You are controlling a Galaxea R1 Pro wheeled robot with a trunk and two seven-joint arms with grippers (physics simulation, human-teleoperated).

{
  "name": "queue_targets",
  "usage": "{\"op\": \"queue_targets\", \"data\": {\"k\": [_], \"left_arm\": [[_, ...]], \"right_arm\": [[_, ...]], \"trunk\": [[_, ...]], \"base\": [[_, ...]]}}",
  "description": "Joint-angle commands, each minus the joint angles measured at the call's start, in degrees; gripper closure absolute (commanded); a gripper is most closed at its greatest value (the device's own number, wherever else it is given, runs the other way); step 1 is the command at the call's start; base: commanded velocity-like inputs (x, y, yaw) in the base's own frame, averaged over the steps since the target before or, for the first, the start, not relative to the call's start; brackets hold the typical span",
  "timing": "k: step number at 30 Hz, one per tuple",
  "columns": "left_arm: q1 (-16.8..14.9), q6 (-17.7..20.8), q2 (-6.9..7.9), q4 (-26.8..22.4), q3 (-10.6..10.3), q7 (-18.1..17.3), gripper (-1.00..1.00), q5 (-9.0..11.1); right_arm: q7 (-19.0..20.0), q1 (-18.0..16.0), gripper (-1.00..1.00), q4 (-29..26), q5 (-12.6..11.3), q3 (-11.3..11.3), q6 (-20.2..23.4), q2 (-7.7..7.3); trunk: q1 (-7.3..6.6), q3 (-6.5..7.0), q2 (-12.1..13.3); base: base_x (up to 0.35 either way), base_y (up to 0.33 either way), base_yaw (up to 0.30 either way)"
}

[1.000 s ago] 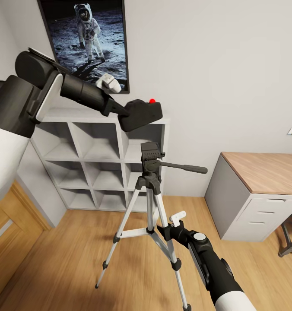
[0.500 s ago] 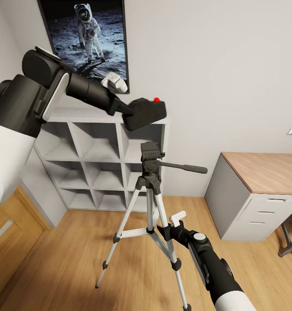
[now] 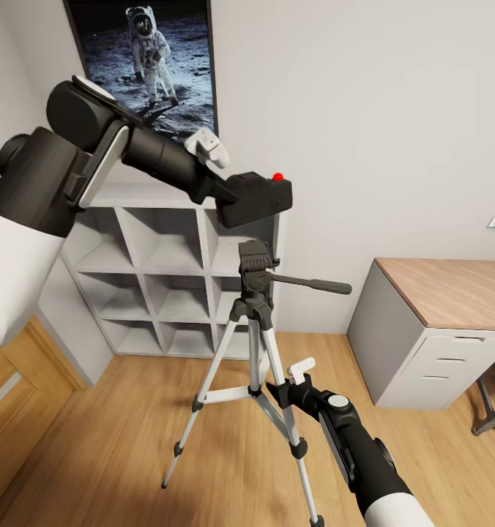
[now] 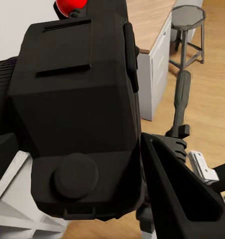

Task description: Attach the digital camera to the camera tripod in the bedroom.

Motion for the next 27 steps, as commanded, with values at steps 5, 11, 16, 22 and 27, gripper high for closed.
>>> {"op": "queue_targets", "data": {"k": [5,11,16,22,27], "left_arm": [[-0.10,0.37,0.36,-1.75,-0.14,0.04,1.00,0.45],[-0.08,0.51,1.10,-2.33,-0.19,-0.07,1.00,0.48],[-0.08,0.58,2.05,-2.27,-1.22,-0.07,1.00,0.38],[-0.10,0.63,2.25,-2.20,-2.75,-0.14,1.00,0.74],[-0.08,0.73,2.25,-2.14,-2.94,-0.16,1.00,0.96]], "right_arm": [[0.29,-0.03,1.00,1.60,1.73,-0.17,0.05,0.01],[0.23,-0.03,1.00,1.61,1.82,-0.17,0.29,0.01],[0.21,-0.03,1.00,1.61,1.82,-0.17,0.27,0.01],[0.13,-0.03,1.00,1.61,1.78,-0.17,0.26,0.01],[0.12,-0.03,1.00,1.61,1.76,-0.17,0.26,0.01]], "trunk": [[0.05,-0.13,-0.09],[0.05,-0.13,-0.09],[0.05,-0.13,-0.09],[0.05,-0.13,-0.09],[0.05,-0.13,-0.09]], "base": [[0.000,0.000,0.000],[0.000,0.000,0.000],[0.000,0.000,0.000],[0.000,0.000,0.000],[0.000,0.000,0.000]]}}
